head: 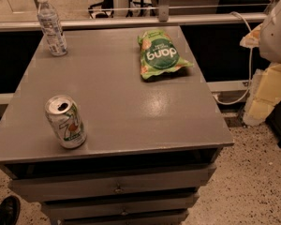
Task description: Move green rice chip bag near 7up can
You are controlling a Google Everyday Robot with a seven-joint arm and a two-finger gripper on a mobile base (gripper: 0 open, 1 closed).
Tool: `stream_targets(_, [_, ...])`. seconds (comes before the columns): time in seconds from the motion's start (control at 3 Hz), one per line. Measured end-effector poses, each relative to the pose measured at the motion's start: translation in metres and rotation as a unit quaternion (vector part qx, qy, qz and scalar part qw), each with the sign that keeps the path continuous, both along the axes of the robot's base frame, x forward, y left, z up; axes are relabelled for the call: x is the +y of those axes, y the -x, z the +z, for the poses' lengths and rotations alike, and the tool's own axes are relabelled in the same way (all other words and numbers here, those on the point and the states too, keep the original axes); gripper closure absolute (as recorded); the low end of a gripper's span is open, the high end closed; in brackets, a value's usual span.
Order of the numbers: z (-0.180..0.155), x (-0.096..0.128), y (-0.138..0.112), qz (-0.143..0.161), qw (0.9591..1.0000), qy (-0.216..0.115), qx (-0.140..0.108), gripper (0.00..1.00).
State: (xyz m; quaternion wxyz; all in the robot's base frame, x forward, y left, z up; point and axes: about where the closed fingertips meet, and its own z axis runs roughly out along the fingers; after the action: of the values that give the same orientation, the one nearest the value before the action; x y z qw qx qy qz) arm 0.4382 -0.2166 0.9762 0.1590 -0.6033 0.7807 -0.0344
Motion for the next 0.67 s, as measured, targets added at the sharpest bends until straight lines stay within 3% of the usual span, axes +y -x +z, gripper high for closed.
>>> stream_targets(0.33, [0.002,0.001,-0.001,0.002,1.0000,-0.005,-0.006,0.00])
stream_targets(0.67, [0.000,0.009,-0.019,0.003,0.9989,-0.037,-0.030,0.00])
